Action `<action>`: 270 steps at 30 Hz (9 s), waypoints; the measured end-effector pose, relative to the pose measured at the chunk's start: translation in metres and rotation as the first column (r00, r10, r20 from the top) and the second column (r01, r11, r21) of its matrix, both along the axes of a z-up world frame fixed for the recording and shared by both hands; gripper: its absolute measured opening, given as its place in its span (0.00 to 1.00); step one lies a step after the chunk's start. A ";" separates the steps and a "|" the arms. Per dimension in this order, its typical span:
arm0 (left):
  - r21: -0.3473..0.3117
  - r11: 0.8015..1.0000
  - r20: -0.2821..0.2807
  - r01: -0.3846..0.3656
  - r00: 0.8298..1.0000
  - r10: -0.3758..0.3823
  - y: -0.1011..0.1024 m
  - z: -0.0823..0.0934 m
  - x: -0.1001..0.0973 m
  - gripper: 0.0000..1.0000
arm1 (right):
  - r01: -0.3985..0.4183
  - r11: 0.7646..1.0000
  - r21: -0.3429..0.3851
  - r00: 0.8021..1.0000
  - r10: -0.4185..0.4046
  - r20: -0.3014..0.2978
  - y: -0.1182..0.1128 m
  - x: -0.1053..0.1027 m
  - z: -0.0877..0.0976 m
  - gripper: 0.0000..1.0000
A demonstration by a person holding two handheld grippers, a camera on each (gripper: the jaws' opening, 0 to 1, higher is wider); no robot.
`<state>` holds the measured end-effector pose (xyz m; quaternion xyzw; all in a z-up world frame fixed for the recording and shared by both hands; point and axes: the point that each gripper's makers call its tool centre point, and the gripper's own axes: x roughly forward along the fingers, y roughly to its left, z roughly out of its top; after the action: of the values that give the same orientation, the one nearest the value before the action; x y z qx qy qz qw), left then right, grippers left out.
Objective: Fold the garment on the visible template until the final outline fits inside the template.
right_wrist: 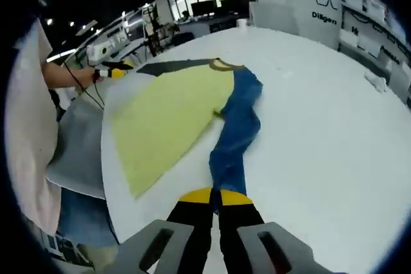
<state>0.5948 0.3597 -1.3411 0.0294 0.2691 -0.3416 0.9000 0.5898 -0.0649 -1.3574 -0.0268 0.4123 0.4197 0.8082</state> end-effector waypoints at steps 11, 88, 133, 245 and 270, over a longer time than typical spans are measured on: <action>0.001 1.000 0.001 0.001 1.000 -0.001 0.001 0.000 -0.001 0.33 | 0.309 0.907 0.287 0.951 -0.304 -0.065 -0.024 0.030 0.039 0.00; 0.020 1.000 -0.013 0.013 1.000 -0.013 -0.002 -0.003 -0.001 0.32 | 0.493 0.870 -0.017 0.866 -0.489 0.104 -0.086 0.030 -0.057 0.11; 0.026 1.000 -0.022 0.017 1.000 -0.017 -0.006 -0.004 -0.002 0.31 | 0.447 0.876 0.183 0.892 -0.452 -0.014 -0.081 0.050 -0.010 0.00; 0.307 0.870 -0.258 0.385 0.914 -0.314 0.013 -0.097 -0.120 0.32 | -0.017 1.000 0.016 0.992 0.015 0.125 0.090 -0.081 -0.043 0.16; 0.405 0.772 -0.245 0.491 0.871 -0.426 0.016 -0.104 -0.126 0.21 | -0.375 0.897 -0.235 0.904 0.410 0.122 0.129 -0.131 -0.090 0.20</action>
<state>0.4693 0.3753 -1.4449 0.2799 0.3878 -0.4794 0.7358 0.4586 0.0644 -1.4471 -0.2283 0.3698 0.5257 0.7312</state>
